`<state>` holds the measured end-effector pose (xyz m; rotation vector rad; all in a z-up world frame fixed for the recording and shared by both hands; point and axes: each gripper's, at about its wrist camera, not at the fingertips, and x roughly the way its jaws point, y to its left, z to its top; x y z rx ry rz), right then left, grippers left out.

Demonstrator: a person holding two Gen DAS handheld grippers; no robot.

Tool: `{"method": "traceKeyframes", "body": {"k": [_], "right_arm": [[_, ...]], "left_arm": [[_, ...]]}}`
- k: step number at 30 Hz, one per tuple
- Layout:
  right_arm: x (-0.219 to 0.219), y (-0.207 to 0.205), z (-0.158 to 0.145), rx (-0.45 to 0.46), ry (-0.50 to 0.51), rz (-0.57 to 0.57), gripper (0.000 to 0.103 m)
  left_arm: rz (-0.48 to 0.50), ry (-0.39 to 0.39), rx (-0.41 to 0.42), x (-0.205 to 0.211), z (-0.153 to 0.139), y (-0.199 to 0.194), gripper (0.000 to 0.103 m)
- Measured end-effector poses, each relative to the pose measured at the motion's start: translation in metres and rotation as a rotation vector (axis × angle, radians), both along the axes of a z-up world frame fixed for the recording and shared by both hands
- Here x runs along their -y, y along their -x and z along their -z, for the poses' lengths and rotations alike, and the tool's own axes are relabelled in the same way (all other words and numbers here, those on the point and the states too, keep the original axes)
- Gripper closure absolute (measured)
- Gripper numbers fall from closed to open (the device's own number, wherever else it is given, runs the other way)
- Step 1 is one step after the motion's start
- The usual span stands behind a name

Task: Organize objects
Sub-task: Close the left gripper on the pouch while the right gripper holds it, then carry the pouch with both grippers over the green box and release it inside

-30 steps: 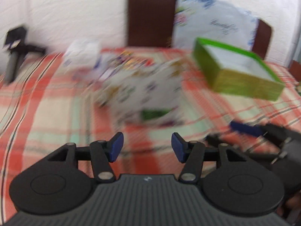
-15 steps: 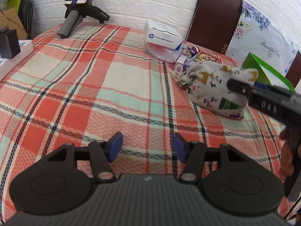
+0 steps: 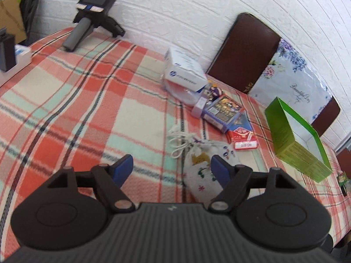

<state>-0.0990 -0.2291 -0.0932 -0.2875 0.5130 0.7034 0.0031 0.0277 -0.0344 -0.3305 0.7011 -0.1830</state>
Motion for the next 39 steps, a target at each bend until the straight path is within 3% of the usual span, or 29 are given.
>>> {"method": "traceKeyframes", "body": {"k": [2, 3, 7, 9, 10, 11, 12, 16, 18, 25, 39], "right_arm": [[0.009, -0.006, -0.005, -0.02, -0.072, 0.071, 0.03], [0.013, -0.01, -0.006, -0.029, -0.099, 0.111, 0.014], [0.016, -0.037, -0.005, -0.149, -0.174, 0.193, 0.009], [0.012, -0.048, 0.002, -0.196, -0.186, 0.228, 0.008], [0.008, -0.053, 0.006, -0.208, -0.177, 0.241, 0.008], [0.004, -0.056, 0.009, -0.21, -0.162, 0.254, 0.009], [0.0, -0.057, 0.011, -0.202, -0.144, 0.265, 0.012], [0.005, -0.049, 0.007, -0.155, -0.13, 0.271, 0.045], [0.012, -0.046, 0.004, -0.164, -0.144, 0.269, 0.051], [0.051, -0.01, 0.0, -0.136, -0.095, 0.309, 0.053], [0.171, 0.048, -0.011, -0.105, -0.083, 0.643, 0.055]], "left_arm": [[0.029, -0.026, 0.014, 0.011, -0.001, -0.008, 0.023], [0.043, -0.038, 0.018, 0.016, -0.001, -0.014, 0.023], [0.128, -0.057, 0.022, 0.035, 0.0, -0.035, 0.016], [0.173, -0.071, 0.026, 0.047, 0.003, -0.04, 0.018], [0.188, -0.082, 0.023, 0.052, 0.006, -0.041, 0.023], [0.206, -0.092, 0.01, 0.056, 0.011, -0.043, 0.038], [0.219, -0.088, -0.005, 0.058, 0.016, -0.044, 0.04], [0.192, -0.019, -0.01, 0.05, 0.018, -0.034, 0.051], [0.184, -0.006, -0.016, 0.053, 0.015, -0.025, 0.051], [0.26, 0.003, -0.03, 0.101, 0.013, -0.001, 0.051], [0.559, -0.041, -0.029, 0.259, 0.005, 0.01, 0.05]]}}
